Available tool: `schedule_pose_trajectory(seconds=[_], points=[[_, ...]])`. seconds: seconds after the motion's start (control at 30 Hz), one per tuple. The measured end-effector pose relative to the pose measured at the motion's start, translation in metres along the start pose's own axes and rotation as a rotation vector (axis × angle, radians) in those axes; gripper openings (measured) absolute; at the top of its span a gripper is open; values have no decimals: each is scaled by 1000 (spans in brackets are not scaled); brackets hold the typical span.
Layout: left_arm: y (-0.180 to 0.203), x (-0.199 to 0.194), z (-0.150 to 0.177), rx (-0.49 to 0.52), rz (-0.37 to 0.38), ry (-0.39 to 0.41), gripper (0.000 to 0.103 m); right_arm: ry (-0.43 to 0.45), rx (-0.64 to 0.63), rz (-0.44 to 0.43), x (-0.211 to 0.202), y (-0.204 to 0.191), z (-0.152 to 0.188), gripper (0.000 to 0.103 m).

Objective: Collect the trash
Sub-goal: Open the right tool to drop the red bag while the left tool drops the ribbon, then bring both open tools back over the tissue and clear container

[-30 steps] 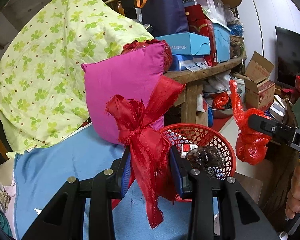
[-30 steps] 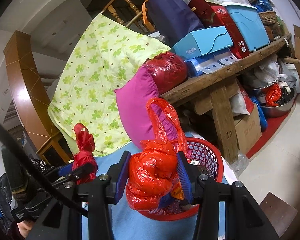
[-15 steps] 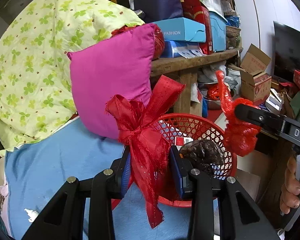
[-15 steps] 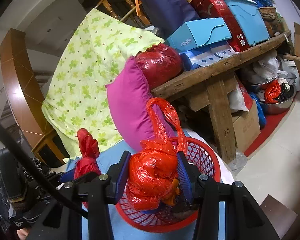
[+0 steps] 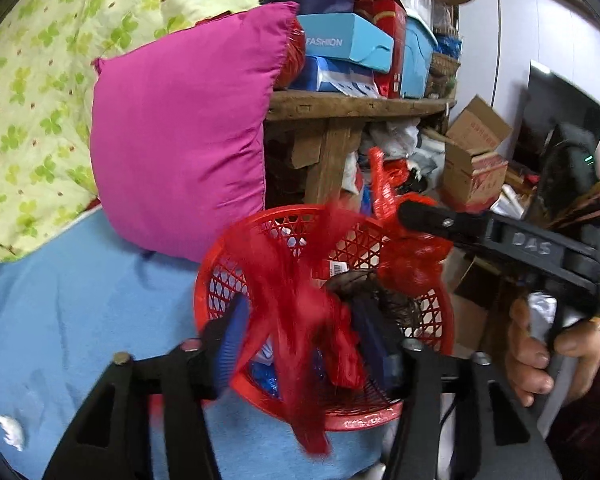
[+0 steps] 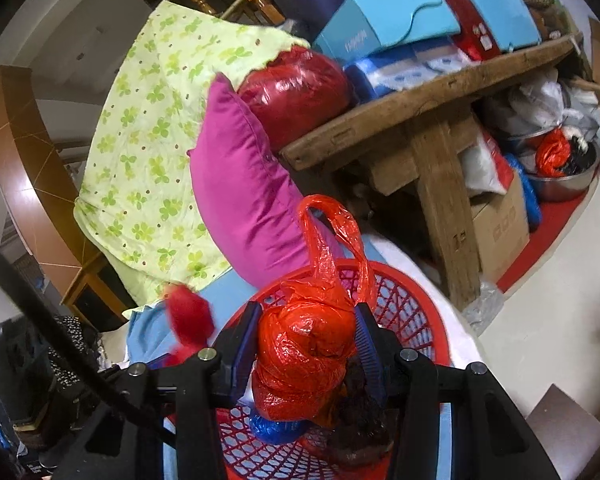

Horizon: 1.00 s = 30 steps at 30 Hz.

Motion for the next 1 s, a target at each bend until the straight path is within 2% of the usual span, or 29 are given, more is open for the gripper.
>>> schedule_pose_trajectory(seconds=[0.1, 0.27, 0.43, 0.6, 0.7, 0.87, 1.0], points=[[-11, -7, 4, -35, 13, 19, 65, -30, 20, -17, 15, 1, 0, 54], [-34, -27, 17, -58, -41, 27, 65, -92, 56, -71, 32, -7, 9, 64], [-63, -54, 48, -89, -122, 16, 66, -35, 26, -122, 16, -24, 12, 65], [-92, -89, 102, -122, -248, -29, 67, 34, -49, -151, -9, -50, 12, 65], [-113, -114, 148, -183, -317, -79, 67, 31, -98, -180, -13, -77, 21, 65], [-153, -161, 212, -298, -430, -131, 67, -33, -154, -250, -2, -125, 49, 65], [-188, -202, 255, -408, -525, -137, 67, -127, -221, -295, 21, -175, 87, 65]])
Point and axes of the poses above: each gripper's, at about its wrist camera, not at the fingertips, and x roughly the way its jaws point, y to its right, z to its underside, the point moved 5 cm from there along x, roughly the way its jaws point, and after that the axes turned 9 degrees about x, right-handed, at the moved point
